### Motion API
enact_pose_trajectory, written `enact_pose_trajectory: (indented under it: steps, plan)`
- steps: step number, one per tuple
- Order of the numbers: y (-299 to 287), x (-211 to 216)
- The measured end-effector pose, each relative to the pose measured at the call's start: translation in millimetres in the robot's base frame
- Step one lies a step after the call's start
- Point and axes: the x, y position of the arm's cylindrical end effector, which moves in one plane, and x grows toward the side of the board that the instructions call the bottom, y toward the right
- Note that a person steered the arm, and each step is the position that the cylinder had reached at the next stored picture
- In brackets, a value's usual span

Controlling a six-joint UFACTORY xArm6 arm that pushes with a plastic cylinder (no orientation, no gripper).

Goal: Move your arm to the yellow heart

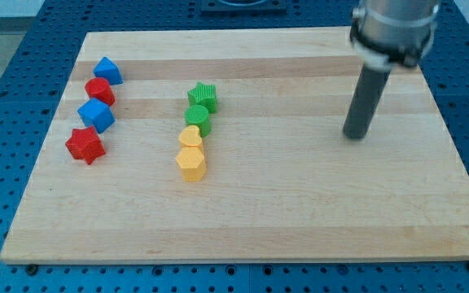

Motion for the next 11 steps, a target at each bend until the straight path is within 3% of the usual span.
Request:
enact_pose_trajectory:
  steps: [1,2,3,4,5,7,9,11]
  plan:
    - [-66,85]
    - [-156,101]
    - [-253,89]
    - [-301,33]
    - [-305,-24]
    - [-259,-67]
    - [-252,-13]
    - [-274,-38]
